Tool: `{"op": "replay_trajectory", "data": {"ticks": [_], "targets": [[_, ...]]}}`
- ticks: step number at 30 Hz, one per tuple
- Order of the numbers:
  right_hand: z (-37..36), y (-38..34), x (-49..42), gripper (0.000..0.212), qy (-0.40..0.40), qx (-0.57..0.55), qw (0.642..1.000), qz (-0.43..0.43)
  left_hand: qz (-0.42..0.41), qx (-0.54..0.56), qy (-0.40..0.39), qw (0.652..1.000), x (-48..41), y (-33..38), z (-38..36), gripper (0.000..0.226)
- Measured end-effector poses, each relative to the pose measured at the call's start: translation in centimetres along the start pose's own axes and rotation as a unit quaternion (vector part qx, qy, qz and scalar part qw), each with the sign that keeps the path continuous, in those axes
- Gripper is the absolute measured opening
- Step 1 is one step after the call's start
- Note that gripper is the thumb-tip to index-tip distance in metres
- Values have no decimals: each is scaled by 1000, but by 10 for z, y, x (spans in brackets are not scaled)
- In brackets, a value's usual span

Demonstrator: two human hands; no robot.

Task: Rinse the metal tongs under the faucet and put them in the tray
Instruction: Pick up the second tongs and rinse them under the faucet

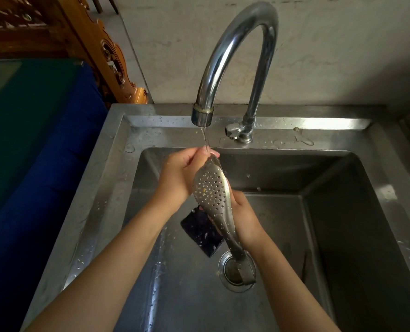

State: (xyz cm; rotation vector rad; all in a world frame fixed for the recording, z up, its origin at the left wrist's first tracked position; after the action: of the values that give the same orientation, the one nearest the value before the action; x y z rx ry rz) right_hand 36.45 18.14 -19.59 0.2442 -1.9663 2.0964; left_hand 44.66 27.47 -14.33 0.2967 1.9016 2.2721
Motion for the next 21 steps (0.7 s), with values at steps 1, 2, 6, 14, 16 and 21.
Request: {"op": "replay_trajectory", "data": {"ticks": [1, 2, 6, 14, 16, 21], "targets": [[0, -1, 0, 57, 4, -1, 1000, 0, 15, 15, 4, 1000, 0, -1, 2, 31], [0, -1, -1, 57, 8, -1, 1000, 3, 32, 39, 8, 999, 0, -3, 3, 31], [-2, -11, -8, 61, 15, 0, 999, 36, 54, 72, 20, 996, 0, -6, 6, 28], [-12, -13, -12, 63, 11, -8, 998, 64, 64, 99, 14, 993, 3, -8, 11, 39], [-12, -14, -14, 63, 13, -5, 998, 63, 61, 104, 16, 993, 4, -7, 12, 36], [-11, -12, -14, 64, 25, -2, 998, 63, 52, 116, 11, 992, 6, -2, 13, 36]]}}
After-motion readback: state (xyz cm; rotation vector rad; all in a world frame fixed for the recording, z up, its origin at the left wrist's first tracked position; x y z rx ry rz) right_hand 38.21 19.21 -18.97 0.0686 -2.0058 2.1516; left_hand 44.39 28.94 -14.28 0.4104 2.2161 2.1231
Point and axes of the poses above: each hand's wrist, its own x-axis away from the middle knuckle, its own z-axis out of the back of the hand, y = z × x, the point moved 6 cm from there along -x, towards the middle knuckle, and after that the axes turned 6 degrees about x, right-handed, at the moved point
